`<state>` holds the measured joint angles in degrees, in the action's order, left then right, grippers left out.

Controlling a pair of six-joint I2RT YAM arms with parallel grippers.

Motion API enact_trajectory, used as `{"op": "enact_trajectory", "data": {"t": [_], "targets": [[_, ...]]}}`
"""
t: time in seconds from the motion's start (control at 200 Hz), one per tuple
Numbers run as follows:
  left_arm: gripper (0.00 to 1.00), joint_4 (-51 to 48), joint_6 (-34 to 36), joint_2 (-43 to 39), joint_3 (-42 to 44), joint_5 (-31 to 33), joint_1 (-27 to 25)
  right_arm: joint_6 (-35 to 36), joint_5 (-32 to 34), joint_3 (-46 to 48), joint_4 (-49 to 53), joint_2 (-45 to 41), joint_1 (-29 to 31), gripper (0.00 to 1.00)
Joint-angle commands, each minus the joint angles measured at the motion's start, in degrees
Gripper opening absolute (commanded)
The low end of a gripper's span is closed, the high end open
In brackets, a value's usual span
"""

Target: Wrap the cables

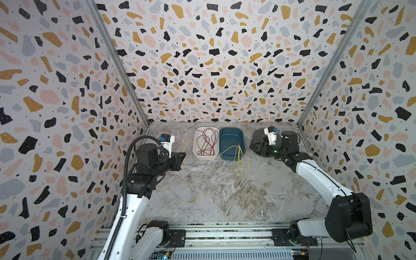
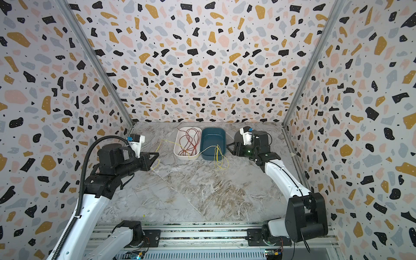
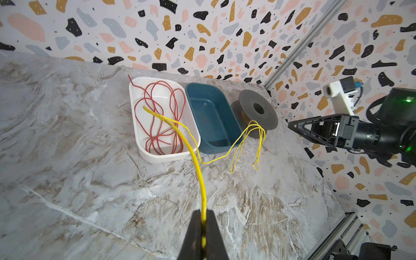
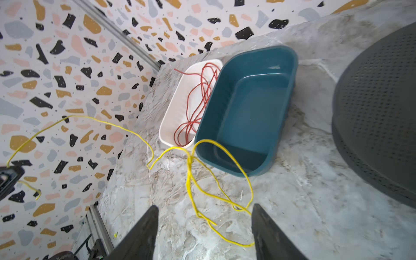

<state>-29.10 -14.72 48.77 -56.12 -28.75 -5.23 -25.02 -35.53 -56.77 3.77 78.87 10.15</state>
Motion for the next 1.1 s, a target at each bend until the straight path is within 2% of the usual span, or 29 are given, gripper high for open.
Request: {"op": "enact_trajectory", "data": {"t": [0.0, 0.14, 0.31, 0.446, 0.621, 0.791, 1.096], "targets": [[0.00, 5.3, 1.0, -1.8, 0.4, -4.3, -0.6, -0.4, -3.0, -0.8, -0.9, 1.8, -3.8, 0.66], [0.00, 10.9, -1.8, -3.0, 2.6, -7.1, -1.1, 0.5, -6.9, 2.5, -7.6, 4.3, -5.9, 0.66], [0.00, 11.4, -1.4, -2.6, 2.7, -7.1, -1.2, 2.2, -10.0, 5.7, -14.7, 5.9, -3.5, 0.65], [0.00, 11.4, -1.6, -2.1, 3.3, -7.5, -1.4, 6.1, -8.5, 5.8, -14.2, 7.2, -0.6, 0.66], [0.00, 11.5, -2.3, -2.1, 4.0, -7.9, -1.4, 7.2, -9.3, 8.5, -20.3, 10.1, 0.7, 0.66], [0.00, 11.3, -2.4, -1.9, 4.2, -8.3, -1.5, 10.7, -4.2, 9.7, -23.6, 11.7, 3.0, 0.67], [0.00, 11.2, -2.1, -1.2, 5.0, -8.5, -1.6, 12.0, -6.2, 11.1, -33.7, 15.4, 3.2, 0.66]]}}
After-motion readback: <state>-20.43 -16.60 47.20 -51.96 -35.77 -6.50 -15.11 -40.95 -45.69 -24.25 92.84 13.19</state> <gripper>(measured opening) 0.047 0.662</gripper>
